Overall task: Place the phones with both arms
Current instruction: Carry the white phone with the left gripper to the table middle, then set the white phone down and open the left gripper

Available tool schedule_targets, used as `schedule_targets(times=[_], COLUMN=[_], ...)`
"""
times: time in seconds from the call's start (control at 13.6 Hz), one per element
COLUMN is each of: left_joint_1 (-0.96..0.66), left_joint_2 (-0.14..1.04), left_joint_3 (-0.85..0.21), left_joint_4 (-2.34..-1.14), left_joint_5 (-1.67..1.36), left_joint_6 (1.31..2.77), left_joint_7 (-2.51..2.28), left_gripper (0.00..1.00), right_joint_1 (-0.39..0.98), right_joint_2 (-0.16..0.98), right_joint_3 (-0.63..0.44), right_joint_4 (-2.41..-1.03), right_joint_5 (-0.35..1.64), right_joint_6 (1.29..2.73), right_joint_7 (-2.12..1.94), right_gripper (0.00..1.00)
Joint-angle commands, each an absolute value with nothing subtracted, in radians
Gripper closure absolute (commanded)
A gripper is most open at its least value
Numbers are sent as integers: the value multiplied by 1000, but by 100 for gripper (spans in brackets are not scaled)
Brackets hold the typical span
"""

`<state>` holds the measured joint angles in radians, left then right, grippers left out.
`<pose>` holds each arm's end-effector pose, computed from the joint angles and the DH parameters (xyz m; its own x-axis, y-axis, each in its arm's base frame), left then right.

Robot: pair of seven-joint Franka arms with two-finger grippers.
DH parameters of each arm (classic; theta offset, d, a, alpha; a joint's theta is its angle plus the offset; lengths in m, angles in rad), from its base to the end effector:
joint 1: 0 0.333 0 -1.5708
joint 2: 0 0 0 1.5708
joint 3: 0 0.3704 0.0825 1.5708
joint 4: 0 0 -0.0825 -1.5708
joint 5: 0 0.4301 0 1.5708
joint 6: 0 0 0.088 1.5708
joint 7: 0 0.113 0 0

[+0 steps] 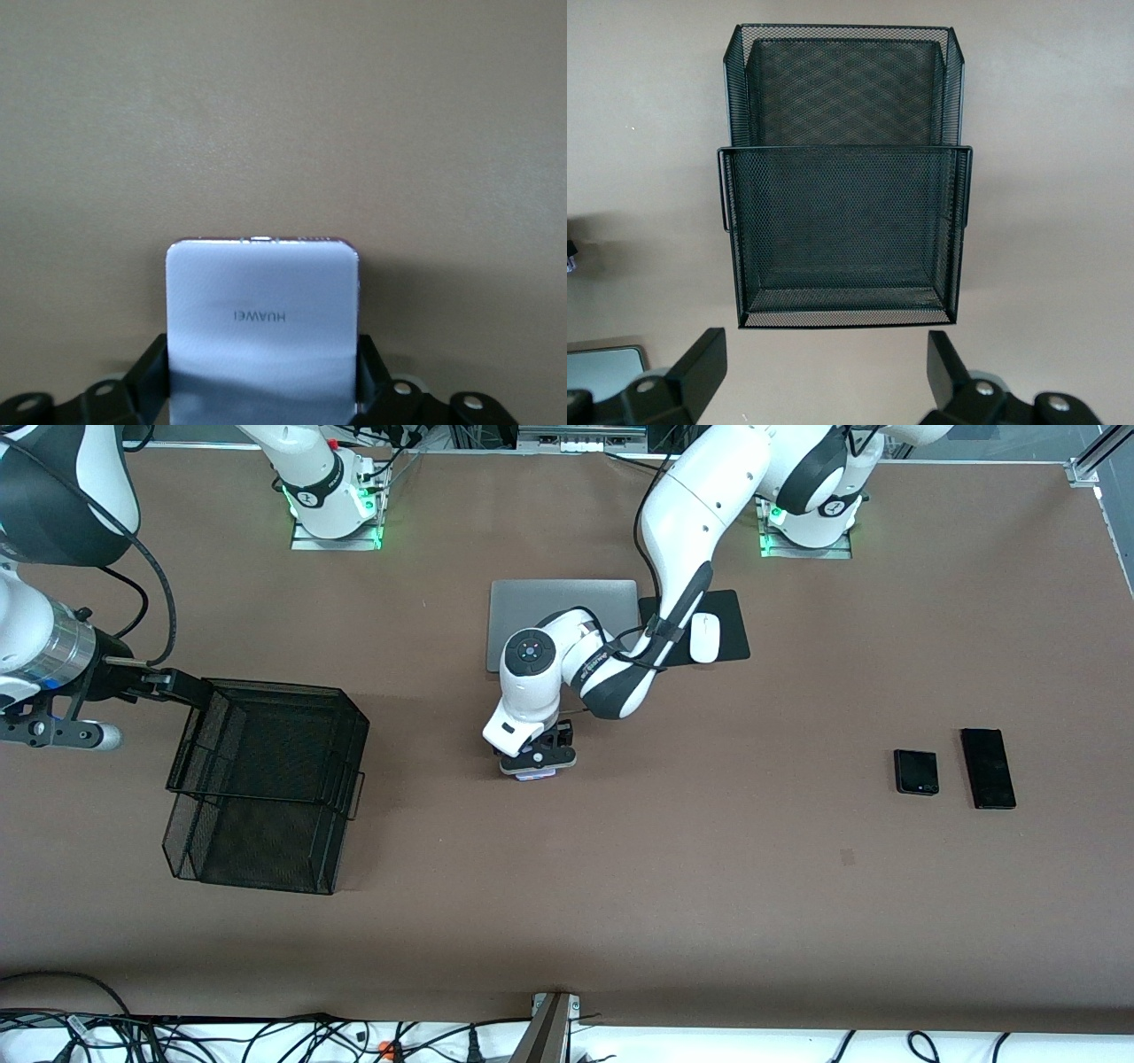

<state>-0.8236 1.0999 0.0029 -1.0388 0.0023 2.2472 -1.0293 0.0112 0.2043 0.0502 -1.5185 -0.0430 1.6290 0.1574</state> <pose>0.5953 -0.6402 0.1629 0.9767 0.2064 0.0597 0.2006 -0.9755 0.0905 0.6698 0.0334 0.5748 0.9918 -0.0936 -0.0872 -0.0898 -0.9949 0.0466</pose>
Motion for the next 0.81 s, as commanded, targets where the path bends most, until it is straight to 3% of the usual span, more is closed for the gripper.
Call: schedule_targets(times=[0.0, 0.44, 0.73], left_joint_1=[-841, -709, -609], left_joint_2=[1123, 951, 848], left_joint_3=[32, 9, 9], left_joint_4=[-989, -989, -1018], left_joint_5=[11, -21, -58], left_joint_6=[2240, 2022, 1766], left_joint_7=[-1074, -1049, -826], left_gripper=[0, 0, 0], right_joint_1=[3, -2, 31], right_joint_2=[209, 209, 203], right_joint_3=[57, 57, 93], right_joint_4=[-1500, -1500, -1497], right_joint_5=[-25, -22, -17], right_joint_6=[1615, 1614, 1611], right_joint_7=[149, 149, 156], right_gripper=[0, 0, 0])
